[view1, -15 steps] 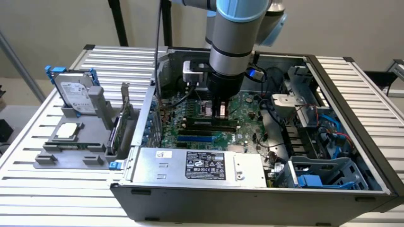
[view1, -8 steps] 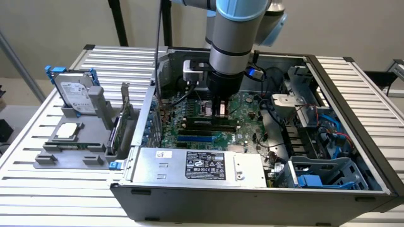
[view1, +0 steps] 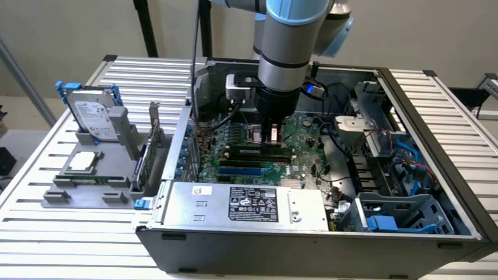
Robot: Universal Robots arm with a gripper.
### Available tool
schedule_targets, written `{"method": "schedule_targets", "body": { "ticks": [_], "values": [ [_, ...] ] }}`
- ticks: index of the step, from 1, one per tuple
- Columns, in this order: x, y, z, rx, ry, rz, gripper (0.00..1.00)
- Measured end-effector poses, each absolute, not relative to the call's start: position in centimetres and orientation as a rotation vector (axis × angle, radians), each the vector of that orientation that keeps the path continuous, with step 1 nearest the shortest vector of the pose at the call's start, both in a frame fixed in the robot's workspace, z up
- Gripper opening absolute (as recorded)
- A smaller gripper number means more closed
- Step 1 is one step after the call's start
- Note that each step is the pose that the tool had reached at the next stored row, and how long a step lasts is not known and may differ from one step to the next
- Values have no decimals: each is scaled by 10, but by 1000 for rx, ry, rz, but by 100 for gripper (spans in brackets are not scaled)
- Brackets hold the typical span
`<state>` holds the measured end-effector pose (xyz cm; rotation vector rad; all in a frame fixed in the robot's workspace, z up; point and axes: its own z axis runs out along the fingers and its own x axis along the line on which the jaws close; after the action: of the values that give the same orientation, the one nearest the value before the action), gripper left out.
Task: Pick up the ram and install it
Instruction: 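Insert the ram into the slot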
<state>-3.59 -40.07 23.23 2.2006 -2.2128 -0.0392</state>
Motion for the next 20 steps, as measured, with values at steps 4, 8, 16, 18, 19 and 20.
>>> {"method": "schedule_targets", "body": {
  "ticks": [4,8,16,18,19,20],
  "values": [
    [-36,-400,232,2200,-2213,-37,14],
    [-36,-400,231,2201,-2213,-36,14],
    [-36,-399,230,2203,-2215,-28,14],
    [-36,-399,230,2203,-2215,-27,14],
    [-36,-399,230,2203,-2215,-26,14],
    [-36,-399,230,2203,-2216,-25,14]
  ]
}}
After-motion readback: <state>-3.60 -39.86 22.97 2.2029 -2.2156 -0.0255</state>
